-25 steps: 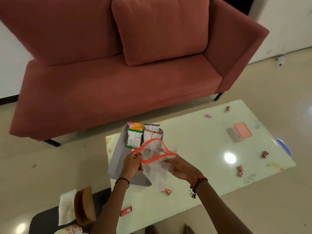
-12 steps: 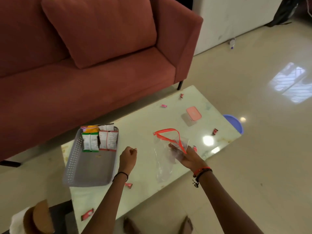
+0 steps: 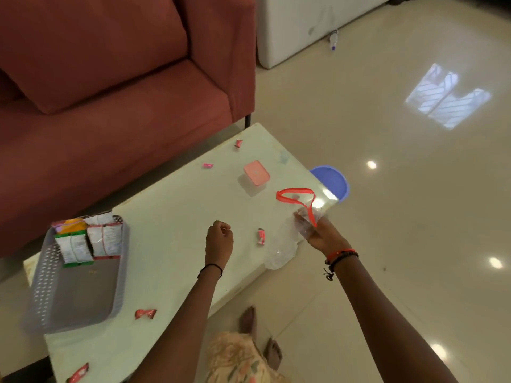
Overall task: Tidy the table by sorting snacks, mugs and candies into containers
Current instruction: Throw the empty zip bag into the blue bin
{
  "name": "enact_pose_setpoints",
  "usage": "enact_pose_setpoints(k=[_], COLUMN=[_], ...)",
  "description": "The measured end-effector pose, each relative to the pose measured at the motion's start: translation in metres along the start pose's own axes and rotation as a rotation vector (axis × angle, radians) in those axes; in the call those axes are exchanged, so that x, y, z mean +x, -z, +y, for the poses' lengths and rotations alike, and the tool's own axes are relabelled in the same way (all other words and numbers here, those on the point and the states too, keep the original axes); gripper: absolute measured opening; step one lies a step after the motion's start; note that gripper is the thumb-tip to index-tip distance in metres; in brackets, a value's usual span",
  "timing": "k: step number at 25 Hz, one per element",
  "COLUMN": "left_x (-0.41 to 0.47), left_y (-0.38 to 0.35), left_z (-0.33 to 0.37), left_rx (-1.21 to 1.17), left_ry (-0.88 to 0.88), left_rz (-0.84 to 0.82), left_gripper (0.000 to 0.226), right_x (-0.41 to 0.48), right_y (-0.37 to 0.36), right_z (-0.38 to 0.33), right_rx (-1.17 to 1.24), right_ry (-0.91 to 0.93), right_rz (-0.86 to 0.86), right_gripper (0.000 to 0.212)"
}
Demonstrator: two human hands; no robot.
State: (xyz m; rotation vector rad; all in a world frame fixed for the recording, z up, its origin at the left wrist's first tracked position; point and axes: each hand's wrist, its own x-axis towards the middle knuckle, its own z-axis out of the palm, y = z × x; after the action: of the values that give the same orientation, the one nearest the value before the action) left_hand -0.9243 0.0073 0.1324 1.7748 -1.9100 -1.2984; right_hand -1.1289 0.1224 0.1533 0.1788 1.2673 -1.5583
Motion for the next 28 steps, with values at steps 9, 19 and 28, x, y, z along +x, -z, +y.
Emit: enact_pose_setpoints(k=[9,19,28], left_x=[0.072,0.185,0.296], left_y=[-0.122,-0.251,-0.335], left_z=[0.107,0.211,0.189], left_rx=[0.053,0.113,0.129], left_ry=[-0.085,-0.162,-0.254], left_rz=[-0.11,-0.209,-0.129], left_gripper=[0.021,0.02,0.017], right_x=[0.081,0.234,0.393], right_y=[0.087,0.158,0.229], right_z=[-0.13,-0.198,-0.159], right_rx=[0.051,-0.017,-0.294], right_ry=[0.139,0.197,0.224], right_rz=[0.21,0.447,0.553], right_gripper=[0.028,0.035,0.035])
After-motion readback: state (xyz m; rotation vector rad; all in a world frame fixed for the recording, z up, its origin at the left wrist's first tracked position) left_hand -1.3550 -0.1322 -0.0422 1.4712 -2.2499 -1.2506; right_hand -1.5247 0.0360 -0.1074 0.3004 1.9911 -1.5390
